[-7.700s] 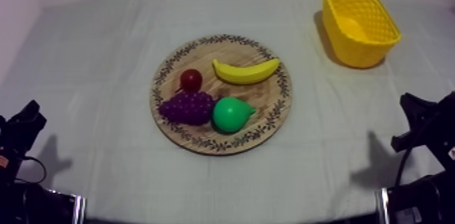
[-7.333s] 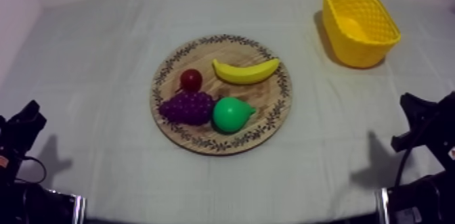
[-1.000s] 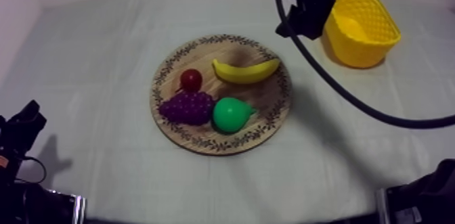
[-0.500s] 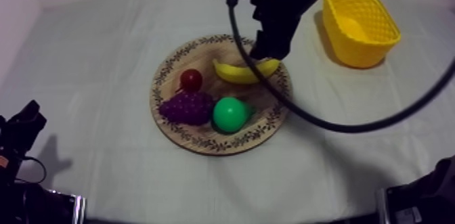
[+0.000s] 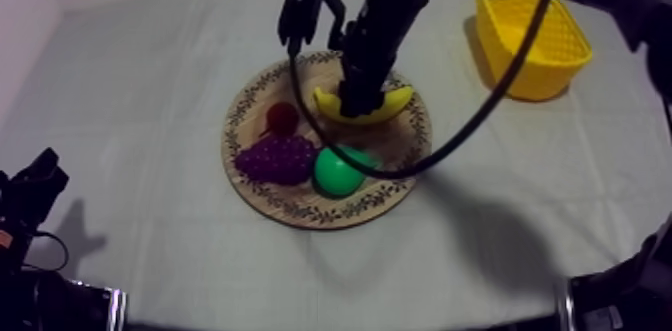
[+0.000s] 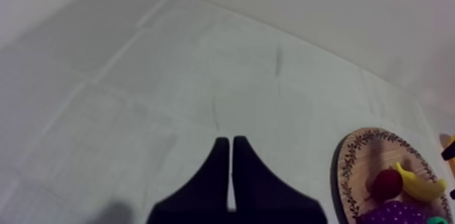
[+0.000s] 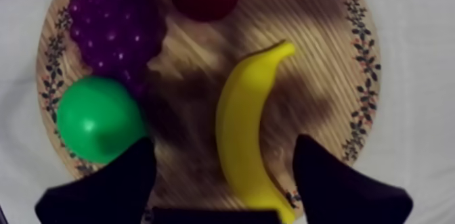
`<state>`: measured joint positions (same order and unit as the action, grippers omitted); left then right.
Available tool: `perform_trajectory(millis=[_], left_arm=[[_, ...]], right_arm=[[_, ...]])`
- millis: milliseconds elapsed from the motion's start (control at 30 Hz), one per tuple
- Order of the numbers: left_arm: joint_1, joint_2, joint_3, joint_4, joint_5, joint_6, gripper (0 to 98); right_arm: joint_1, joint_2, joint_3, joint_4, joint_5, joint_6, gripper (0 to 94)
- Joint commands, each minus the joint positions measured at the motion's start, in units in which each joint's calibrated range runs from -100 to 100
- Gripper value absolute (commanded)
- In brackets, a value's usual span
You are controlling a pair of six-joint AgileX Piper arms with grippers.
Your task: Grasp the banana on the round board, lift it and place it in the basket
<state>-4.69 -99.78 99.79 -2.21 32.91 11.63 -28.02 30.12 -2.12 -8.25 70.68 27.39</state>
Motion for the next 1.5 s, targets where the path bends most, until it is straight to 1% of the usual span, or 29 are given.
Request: perform_trajectory(millis=[0, 133, 400, 533, 600, 633, 700, 767, 833, 933, 1033, 1200, 1467], left_arm=[[0.0, 0.0, 0.0, 0.03, 0.0, 0.0, 0.1], [0.0, 0.0, 0.0, 0.03, 0.0, 0.0, 0.1], [0.0, 0.0, 0.0, 0.03, 0.0, 0.0, 0.1], [0.0, 0.0, 0.0, 0.03, 0.0, 0.0, 0.1], [0.0, 0.0, 0.0, 0.03, 0.0, 0.0, 0.1], [0.0, 0.0, 0.0, 0.03, 0.0, 0.0, 0.1], [0.0, 0.0, 0.0, 0.03, 0.0, 0.0, 0.1], [0.0, 0.0, 0.0, 0.03, 0.0, 0.0, 0.1], [0.0, 0.0, 0.0, 0.03, 0.0, 0.0, 0.1], [0.0, 0.0, 0.0, 0.03, 0.0, 0.0, 0.1], [0.0, 0.0, 0.0, 0.03, 0.0, 0.0, 0.1], [0.0, 0.0, 0.0, 0.03, 0.0, 0.0, 0.1], [0.0, 0.0, 0.0, 0.03, 0.0, 0.0, 0.1]], right_arm=[[0.0, 3.0, -1.6, 0.4, 0.3, -0.2, 56.1], [-0.1, 6.5, -4.0, 1.4, 0.4, -1.0, 55.3], [0.2, 11.5, -7.5, 4.8, 0.8, -3.9, 53.2], [0.2, 12.4, -7.4, 6.3, 1.4, -5.1, 49.8], [0.2, 12.7, -7.3, 6.7, 1.4, -5.3, 43.4], [0.3, 12.9, -7.2, 6.8, 1.3, -5.4, 38.5], [0.3, 13.1, -7.1, 6.9, 1.3, -5.7, 25.6], [0.3, 13.3, -6.8, 7.0, 1.3, -5.6, 16.1], [0.3, 13.4, -6.3, 7.0, 1.3, -5.3, 10.3], [0.2, 12.9, -5.7, 7.2, 1.4, -5.4, 5.0], [0.2, 11.5, -5.1, 7.6, 1.6, -5.8, 2.8], [0.5, 7.3, -4.8, 8.9, 2.1, -6.9, 1.9], [1.3, -1.1, -3.7, 13.1, 3.0, -11.0, 1.9]])
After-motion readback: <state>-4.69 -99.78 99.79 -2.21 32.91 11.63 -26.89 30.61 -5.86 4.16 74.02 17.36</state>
